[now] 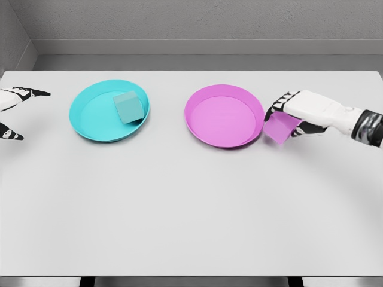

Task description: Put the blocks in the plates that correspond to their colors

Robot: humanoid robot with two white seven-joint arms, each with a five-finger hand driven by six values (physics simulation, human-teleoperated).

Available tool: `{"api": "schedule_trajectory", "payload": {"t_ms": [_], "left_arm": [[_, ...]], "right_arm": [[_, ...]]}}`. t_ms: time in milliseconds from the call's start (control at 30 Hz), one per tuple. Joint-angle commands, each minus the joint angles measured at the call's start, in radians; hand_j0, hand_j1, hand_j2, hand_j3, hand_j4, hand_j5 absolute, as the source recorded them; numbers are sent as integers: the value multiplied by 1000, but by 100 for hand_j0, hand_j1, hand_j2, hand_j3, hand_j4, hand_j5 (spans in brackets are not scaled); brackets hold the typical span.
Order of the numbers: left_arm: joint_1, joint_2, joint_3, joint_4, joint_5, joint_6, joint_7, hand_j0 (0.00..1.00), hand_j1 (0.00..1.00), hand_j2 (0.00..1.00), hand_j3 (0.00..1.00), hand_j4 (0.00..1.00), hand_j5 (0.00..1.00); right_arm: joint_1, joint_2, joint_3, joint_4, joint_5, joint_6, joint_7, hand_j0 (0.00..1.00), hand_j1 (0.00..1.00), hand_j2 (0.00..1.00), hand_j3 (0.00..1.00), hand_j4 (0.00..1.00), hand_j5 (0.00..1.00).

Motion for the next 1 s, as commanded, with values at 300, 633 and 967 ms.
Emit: {"api": "schedule_trajectory", "payload": {"t_ms": [300, 633, 967], "left_arm": [[0, -3, -1, 0, 6, 1, 0, 100, 100, 100, 100, 100, 100], [0, -4, -2, -2, 6, 1, 0, 100, 100, 100, 100, 100, 100], [0, -6, -2, -2, 6, 1, 0, 100, 100, 100, 100, 100, 100]], "right_arm": [[-222, 221, 94, 148, -2, 3, -1, 78, 78, 78, 78, 78, 78], [-218, 112, -132, 386, 15, 3, -1, 100, 100, 100, 100, 100, 100], [-209, 67, -130, 417, 7, 3, -1, 100, 100, 100, 100, 100, 100]]}}
